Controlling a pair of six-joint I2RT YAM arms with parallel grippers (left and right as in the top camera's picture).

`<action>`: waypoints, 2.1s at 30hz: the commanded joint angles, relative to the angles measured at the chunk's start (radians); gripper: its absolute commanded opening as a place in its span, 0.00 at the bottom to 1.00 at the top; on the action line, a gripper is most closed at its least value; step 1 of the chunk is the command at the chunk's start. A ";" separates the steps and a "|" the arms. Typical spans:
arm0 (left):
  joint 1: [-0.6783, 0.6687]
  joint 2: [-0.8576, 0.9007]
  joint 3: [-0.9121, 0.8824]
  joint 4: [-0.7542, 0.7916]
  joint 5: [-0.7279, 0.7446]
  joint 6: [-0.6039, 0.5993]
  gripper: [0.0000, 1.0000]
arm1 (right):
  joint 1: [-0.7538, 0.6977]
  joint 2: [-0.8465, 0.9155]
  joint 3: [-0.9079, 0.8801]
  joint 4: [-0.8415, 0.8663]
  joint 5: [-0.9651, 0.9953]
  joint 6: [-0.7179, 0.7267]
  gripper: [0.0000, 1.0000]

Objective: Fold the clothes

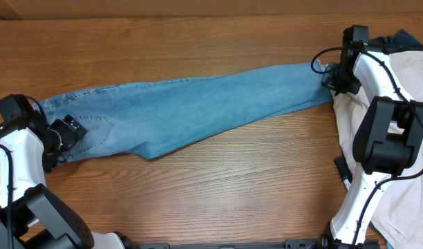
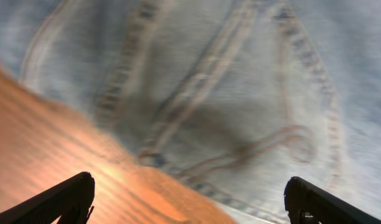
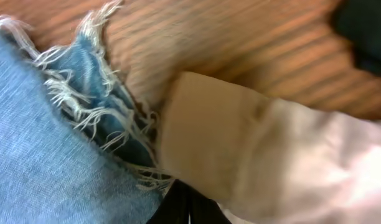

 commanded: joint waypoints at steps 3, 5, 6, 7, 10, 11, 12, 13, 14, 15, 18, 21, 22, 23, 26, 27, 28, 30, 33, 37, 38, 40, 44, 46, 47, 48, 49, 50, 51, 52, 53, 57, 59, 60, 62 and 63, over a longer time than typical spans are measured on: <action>-0.004 -0.019 0.002 -0.018 -0.097 0.016 1.00 | -0.042 0.000 0.000 -0.012 0.130 0.108 0.04; -0.004 -0.019 0.002 -0.011 -0.097 0.016 1.00 | -0.042 0.000 0.000 -0.013 0.130 0.108 0.04; -0.004 -0.019 0.001 -0.002 -0.097 0.015 1.00 | -0.042 0.000 0.000 -0.014 0.129 0.108 0.04; -0.004 -0.019 0.000 0.011 -0.097 0.016 1.00 | -0.042 0.000 0.000 -0.014 0.123 0.108 0.04; -0.005 -0.019 -0.007 0.053 -0.096 0.015 1.00 | -0.036 0.000 0.000 -0.011 0.083 0.085 0.04; -0.005 -0.019 -0.010 0.069 -0.096 0.016 1.00 | -0.032 0.000 0.000 -0.011 0.073 0.085 0.04; -0.005 -0.019 -0.013 0.086 -0.096 0.016 1.00 | -0.029 0.000 0.000 -0.011 0.070 0.085 0.04; -0.004 -0.019 -0.013 0.104 -0.096 0.017 1.00 | -0.024 0.000 0.000 -0.010 0.068 0.084 0.04; -0.004 -0.019 -0.013 0.124 -0.096 0.024 1.00 | -0.020 0.000 0.000 -0.010 0.066 0.081 0.04; -0.004 -0.019 -0.012 0.142 -0.091 0.032 1.00 | -0.017 0.000 0.000 -0.011 0.066 0.079 0.04; 0.004 -0.019 0.001 0.204 -0.079 0.054 1.00 | -0.010 0.000 0.000 -0.021 0.066 0.071 0.04; 0.013 -0.019 0.018 0.280 -0.069 0.088 1.00 | -0.009 0.000 0.000 -0.031 0.066 0.071 0.04; 0.015 -0.018 0.020 0.302 -0.070 0.097 1.00 | -0.009 0.000 0.000 -0.032 0.066 0.071 0.04; 0.018 -0.015 0.021 0.328 -0.070 0.110 1.00 | -0.009 0.000 0.000 -0.034 0.066 0.071 0.04; 0.026 0.014 0.021 0.370 -0.057 0.146 1.00 | -0.009 0.000 0.000 -0.037 0.066 0.071 0.04; 0.026 0.033 0.021 0.378 -0.055 0.166 1.00 | -0.009 0.000 0.000 -0.037 0.066 0.071 0.04; 0.026 0.056 0.022 0.387 -0.055 0.185 1.00 | -0.009 0.000 0.000 -0.038 0.066 0.071 0.04; 0.029 0.103 0.025 0.402 -0.055 0.203 1.00 | -0.009 0.000 0.000 -0.042 0.066 0.071 0.04; 0.039 0.158 0.036 0.427 -0.028 0.220 1.00 | -0.009 0.000 0.000 -0.053 0.066 0.071 0.04; 0.060 0.204 0.068 0.453 -0.010 0.267 1.00 | -0.009 0.000 0.000 -0.063 0.066 0.071 0.04; 0.064 0.209 0.072 0.460 -0.005 0.276 1.00 | -0.009 0.000 0.000 -0.064 0.066 0.071 0.04; 0.069 0.224 0.074 0.480 0.027 0.308 1.00 | -0.009 0.000 0.000 -0.065 0.066 0.071 0.04; 0.069 0.265 0.074 0.517 0.051 0.315 1.00 | -0.009 0.000 0.000 -0.067 0.066 0.071 0.04; 0.069 0.280 0.074 0.535 0.090 0.316 1.00 | -0.009 0.000 0.000 -0.071 0.066 0.071 0.04; 0.069 0.285 0.074 0.543 0.113 0.315 0.99 | -0.009 0.000 0.000 -0.072 0.066 0.071 0.04; 0.069 0.287 0.074 0.550 0.141 0.315 0.97 | -0.009 0.000 0.000 -0.072 0.066 0.071 0.04; 0.068 0.290 0.074 0.558 0.164 0.315 0.94 | -0.009 0.000 0.000 -0.072 0.066 0.071 0.04; 0.068 0.291 0.074 0.565 0.183 0.315 0.90 | -0.009 0.000 0.000 -0.072 0.066 0.071 0.04; 0.068 0.291 0.074 0.568 0.193 0.315 0.86 | -0.009 0.000 0.000 -0.072 0.066 0.071 0.04; 0.068 0.291 0.074 0.572 0.193 0.315 0.75 | -0.009 0.000 0.000 -0.071 0.066 0.071 0.04; 0.068 0.291 0.075 0.576 0.193 0.315 0.61 | -0.009 0.000 0.000 -0.071 0.066 0.071 0.04; 0.068 0.290 0.093 0.570 0.195 0.310 0.04 | -0.009 0.000 0.000 -0.076 0.066 0.071 0.04; 0.068 0.284 0.118 0.553 0.198 0.307 0.09 | -0.009 0.000 0.000 -0.076 0.066 0.071 0.04; 0.069 0.280 0.136 0.543 0.200 0.307 0.10 | -0.009 0.000 0.000 -0.076 0.066 0.071 0.04; 0.069 0.269 0.180 0.521 0.201 0.307 0.10 | -0.009 0.000 0.000 -0.076 0.066 0.071 0.04; 0.069 0.265 0.204 0.513 0.201 0.306 0.10 | -0.009 0.000 0.000 -0.076 0.066 0.071 0.04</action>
